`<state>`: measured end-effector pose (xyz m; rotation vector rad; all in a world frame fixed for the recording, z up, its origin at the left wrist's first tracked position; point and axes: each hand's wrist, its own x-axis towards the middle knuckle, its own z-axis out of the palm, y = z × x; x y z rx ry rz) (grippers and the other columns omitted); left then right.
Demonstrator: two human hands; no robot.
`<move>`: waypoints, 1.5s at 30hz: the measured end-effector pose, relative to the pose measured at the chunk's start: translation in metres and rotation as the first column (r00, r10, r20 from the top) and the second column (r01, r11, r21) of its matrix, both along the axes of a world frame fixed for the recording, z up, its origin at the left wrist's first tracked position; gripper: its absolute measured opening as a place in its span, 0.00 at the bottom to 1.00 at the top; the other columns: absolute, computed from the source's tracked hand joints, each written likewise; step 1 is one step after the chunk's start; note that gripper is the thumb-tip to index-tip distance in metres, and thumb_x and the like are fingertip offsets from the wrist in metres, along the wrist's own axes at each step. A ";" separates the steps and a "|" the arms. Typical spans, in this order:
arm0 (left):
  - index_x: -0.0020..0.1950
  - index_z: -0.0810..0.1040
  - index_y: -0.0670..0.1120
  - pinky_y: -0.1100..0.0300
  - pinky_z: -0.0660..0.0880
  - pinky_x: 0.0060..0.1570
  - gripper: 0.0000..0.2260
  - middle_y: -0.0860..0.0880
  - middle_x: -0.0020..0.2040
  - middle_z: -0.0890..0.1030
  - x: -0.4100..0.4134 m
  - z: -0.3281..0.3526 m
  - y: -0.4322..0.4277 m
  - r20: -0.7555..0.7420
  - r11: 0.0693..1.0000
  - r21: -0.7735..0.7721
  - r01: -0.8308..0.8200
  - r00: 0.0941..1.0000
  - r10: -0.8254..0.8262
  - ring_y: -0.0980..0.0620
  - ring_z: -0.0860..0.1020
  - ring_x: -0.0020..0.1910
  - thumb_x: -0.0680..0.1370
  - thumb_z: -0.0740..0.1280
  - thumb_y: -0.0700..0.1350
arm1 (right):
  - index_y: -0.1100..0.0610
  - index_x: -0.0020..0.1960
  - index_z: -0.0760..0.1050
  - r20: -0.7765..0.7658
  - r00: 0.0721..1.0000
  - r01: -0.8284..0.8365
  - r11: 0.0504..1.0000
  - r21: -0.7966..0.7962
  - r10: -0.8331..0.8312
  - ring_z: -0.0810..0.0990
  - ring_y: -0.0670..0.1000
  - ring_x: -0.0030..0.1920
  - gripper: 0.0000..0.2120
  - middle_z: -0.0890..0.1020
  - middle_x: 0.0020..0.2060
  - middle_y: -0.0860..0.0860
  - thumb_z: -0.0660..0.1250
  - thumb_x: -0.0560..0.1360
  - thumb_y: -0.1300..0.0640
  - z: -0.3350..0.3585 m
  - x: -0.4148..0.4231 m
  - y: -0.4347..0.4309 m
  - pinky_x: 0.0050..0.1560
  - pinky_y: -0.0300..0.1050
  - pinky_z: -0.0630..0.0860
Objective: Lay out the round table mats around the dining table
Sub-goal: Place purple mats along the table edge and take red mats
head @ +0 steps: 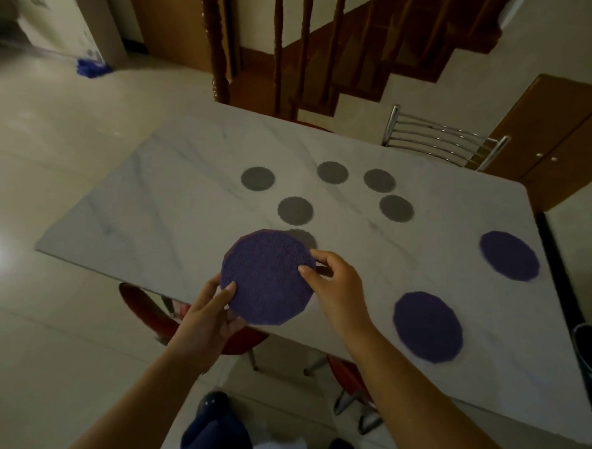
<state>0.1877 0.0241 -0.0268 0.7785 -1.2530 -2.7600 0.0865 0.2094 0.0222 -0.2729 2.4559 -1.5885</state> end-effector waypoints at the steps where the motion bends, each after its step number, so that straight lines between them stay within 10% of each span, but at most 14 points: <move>1: 0.64 0.75 0.48 0.51 0.82 0.45 0.19 0.44 0.58 0.82 -0.003 -0.002 -0.018 0.012 1.000 -0.004 0.012 1.000 -0.012 0.43 0.82 0.52 0.74 0.68 0.46 | 0.56 0.63 0.75 -0.015 1.000 0.015 1.000 0.002 -0.015 0.79 0.49 0.56 0.19 0.81 0.58 0.50 0.69 0.74 0.53 0.000 0.003 -0.016 0.58 0.48 0.77; 9: 0.61 0.77 0.50 0.52 0.82 0.43 0.15 0.46 0.57 0.83 -0.018 0.004 -0.130 0.019 0.992 -0.056 0.117 0.993 -0.116 0.42 0.82 0.54 0.74 0.68 0.47 | 0.53 0.51 0.75 0.088 0.981 0.181 0.977 -0.115 -0.171 0.77 0.37 0.44 0.08 0.78 0.43 0.41 0.70 0.73 0.56 -0.001 0.005 -0.117 0.39 0.23 0.72; 15: 0.61 0.75 0.46 0.51 0.83 0.42 0.16 0.44 0.51 0.84 -0.022 0.011 -0.167 -0.028 0.992 -0.073 0.107 0.994 -0.109 0.45 0.84 0.45 0.76 0.62 0.50 | 0.55 0.49 0.76 0.334 0.925 0.273 0.929 -0.248 -0.183 0.82 0.52 0.47 0.05 0.83 0.46 0.53 0.69 0.74 0.58 0.001 -0.005 -0.144 0.50 0.50 0.81; 25: 0.54 0.76 0.49 0.59 0.82 0.36 0.07 0.47 0.51 0.79 -0.006 0.000 -0.229 0.045 0.972 -0.132 -0.196 0.978 0.203 0.51 0.84 0.40 0.81 0.58 0.46 | 0.56 0.49 0.79 0.473 0.860 0.401 0.826 -0.396 -0.190 0.85 0.49 0.44 0.04 0.85 0.43 0.50 0.68 0.75 0.61 -0.026 -0.038 -0.126 0.39 0.43 0.81; 40: 0.55 0.78 0.50 0.53 0.82 0.43 0.09 0.48 0.46 0.79 0.005 0.004 -0.241 0.059 0.956 -0.142 -0.258 0.962 0.268 0.51 0.83 0.41 0.75 0.64 0.49 | 0.65 0.56 0.75 0.587 0.759 0.368 0.929 -0.028 -0.283 0.79 0.61 0.54 0.12 0.79 0.56 0.62 0.67 0.75 0.61 -0.120 -0.048 -0.174 0.57 0.60 0.77; 45: 0.53 0.80 0.50 0.55 0.82 0.39 0.09 0.49 0.42 0.81 0.010 0.001 -0.233 0.056 0.964 -0.107 -0.245 0.966 0.252 0.51 0.83 0.38 0.75 0.64 0.48 | 0.60 0.60 0.74 0.360 0.895 0.164 0.945 0.282 -0.263 0.79 0.55 0.53 0.15 0.80 0.55 0.56 0.68 0.73 0.61 -0.114 -0.048 -0.166 0.49 0.43 0.73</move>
